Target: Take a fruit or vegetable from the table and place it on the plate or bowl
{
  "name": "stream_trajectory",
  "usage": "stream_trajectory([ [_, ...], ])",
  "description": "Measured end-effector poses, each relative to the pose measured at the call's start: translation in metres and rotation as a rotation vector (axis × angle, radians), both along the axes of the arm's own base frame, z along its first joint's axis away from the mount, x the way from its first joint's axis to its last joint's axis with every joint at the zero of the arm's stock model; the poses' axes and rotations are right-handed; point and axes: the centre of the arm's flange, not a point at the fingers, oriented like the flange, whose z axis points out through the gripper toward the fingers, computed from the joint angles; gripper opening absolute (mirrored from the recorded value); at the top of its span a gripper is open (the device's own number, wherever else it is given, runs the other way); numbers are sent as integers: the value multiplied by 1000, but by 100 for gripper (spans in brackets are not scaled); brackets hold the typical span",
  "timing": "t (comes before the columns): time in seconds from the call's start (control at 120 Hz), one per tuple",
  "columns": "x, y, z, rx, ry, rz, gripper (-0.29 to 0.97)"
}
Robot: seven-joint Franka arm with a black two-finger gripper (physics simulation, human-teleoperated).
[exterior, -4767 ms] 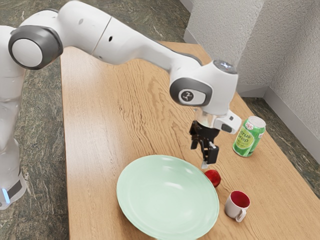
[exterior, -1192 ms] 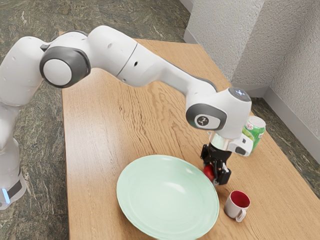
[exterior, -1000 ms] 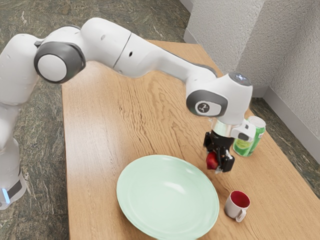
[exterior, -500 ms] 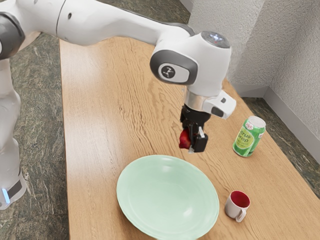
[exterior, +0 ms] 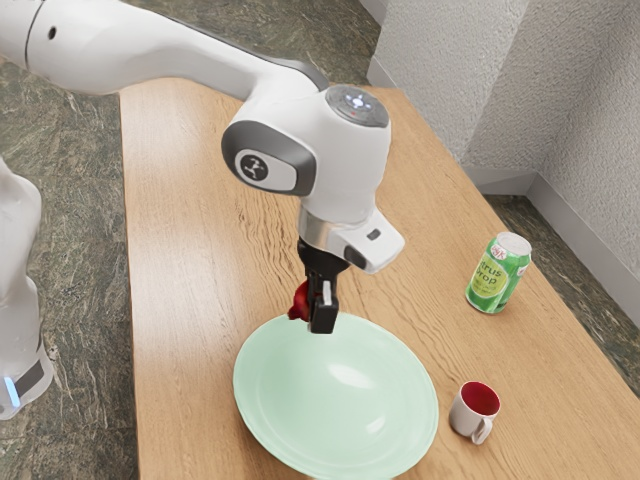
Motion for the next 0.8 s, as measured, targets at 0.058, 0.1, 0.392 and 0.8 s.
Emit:
stream_trajectory([
  [0.058,-3,-4,-6,2,8,-13,32],
  [0.1,-5,-7,-13,5,15,-26,32],
  [0.392,-12,-40,-53,-3,40,-112,31],
  [0.8,-10,-59,-52,-20,13,-160,31],
])
